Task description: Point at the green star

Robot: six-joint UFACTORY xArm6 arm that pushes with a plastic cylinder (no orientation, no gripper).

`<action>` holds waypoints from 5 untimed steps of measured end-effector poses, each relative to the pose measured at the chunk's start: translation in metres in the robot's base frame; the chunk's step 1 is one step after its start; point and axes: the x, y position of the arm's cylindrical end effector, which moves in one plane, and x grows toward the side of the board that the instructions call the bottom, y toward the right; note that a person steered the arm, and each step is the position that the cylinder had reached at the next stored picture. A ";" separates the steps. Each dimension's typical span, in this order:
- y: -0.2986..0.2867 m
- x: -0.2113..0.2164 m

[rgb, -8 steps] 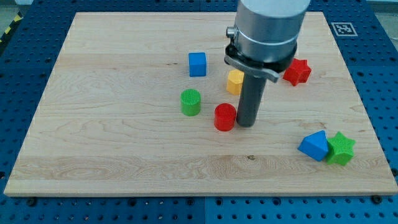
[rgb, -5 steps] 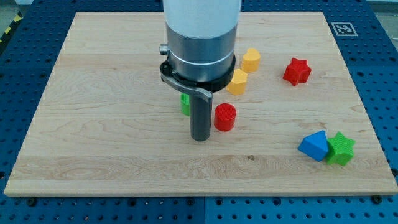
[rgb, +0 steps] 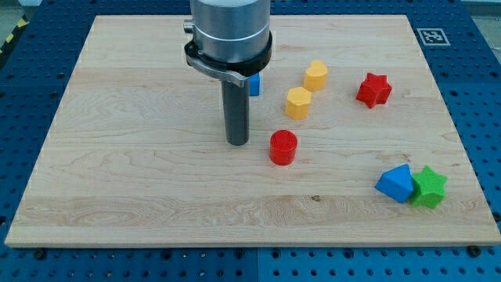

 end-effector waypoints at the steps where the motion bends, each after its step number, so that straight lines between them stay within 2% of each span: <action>1: -0.013 -0.008; 2: -0.034 0.011; 3: -0.029 0.060; 5: 0.098 0.129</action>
